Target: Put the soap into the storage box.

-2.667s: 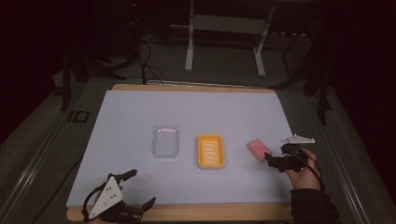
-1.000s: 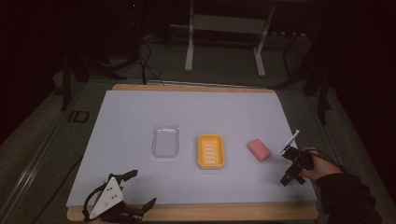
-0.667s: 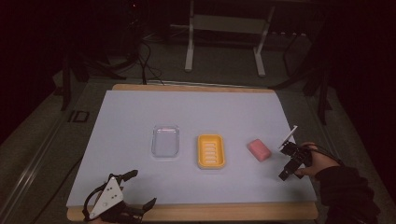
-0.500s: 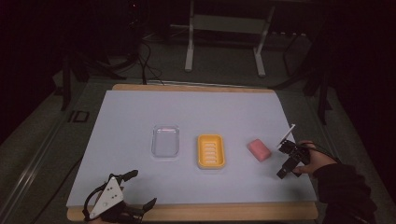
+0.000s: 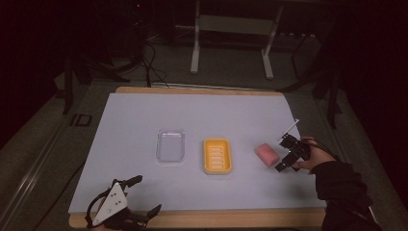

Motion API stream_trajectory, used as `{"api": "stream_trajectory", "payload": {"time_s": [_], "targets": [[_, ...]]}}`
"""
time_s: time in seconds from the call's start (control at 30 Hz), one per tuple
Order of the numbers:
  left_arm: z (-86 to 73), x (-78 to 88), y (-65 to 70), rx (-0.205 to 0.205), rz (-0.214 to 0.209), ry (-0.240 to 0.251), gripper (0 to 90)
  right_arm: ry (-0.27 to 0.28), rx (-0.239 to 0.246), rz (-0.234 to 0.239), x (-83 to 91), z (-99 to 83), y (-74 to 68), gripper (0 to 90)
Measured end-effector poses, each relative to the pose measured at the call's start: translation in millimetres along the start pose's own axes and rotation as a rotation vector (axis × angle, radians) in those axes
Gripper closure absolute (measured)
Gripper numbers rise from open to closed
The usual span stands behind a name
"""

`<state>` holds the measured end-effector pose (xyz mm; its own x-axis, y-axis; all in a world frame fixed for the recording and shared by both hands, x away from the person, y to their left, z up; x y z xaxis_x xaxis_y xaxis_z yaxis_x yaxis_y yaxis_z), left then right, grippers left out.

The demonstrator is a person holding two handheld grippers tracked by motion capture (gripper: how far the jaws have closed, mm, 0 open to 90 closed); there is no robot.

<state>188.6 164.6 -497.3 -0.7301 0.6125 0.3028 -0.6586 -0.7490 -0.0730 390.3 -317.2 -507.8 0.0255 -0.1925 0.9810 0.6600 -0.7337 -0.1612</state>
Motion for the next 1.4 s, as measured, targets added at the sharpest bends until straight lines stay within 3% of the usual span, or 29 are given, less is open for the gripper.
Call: {"api": "stream_trajectory", "payload": {"time_s": [0.4,0.53,0.93,1.13,1.4], "targets": [[-0.3,-0.3,-0.1,0.003,-0.004,-0.001,0.6,0.090,0.017,-0.003,-5.1,24.5,-1.8,18.7],[-0.3,-0.4,-0.2,0.003,-0.004,-0.001,0.6,0.143,0.038,-0.009,-4.8,31.5,-0.5,18.8],[-0.4,-0.5,-0.1,0.003,-0.004,-0.001,0.6,0.226,0.051,0.006,-18.1,41.5,-0.7,19.1],[-0.5,-0.7,0.2,0.002,-0.006,-0.003,0.5,0.220,0.030,-0.002,-26.3,43.2,2.1,23.7],[-0.6,-0.9,0.5,0.003,-0.008,-0.002,0.6,0.185,0.037,-0.031,-37.1,45.3,1.3,28.9]]}}
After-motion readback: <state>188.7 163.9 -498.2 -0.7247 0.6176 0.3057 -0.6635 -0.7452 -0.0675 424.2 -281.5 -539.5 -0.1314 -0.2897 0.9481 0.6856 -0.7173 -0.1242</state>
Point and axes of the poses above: each handheld gripper's, and its own axes: x roughly backward along the jaws, z roughly out of its top, y roughly to its right, the point moved 4 cm from there along -x, roughly forward along the jaws, and after that the axes turned 7 degrees about z, right-handed, at the moved point
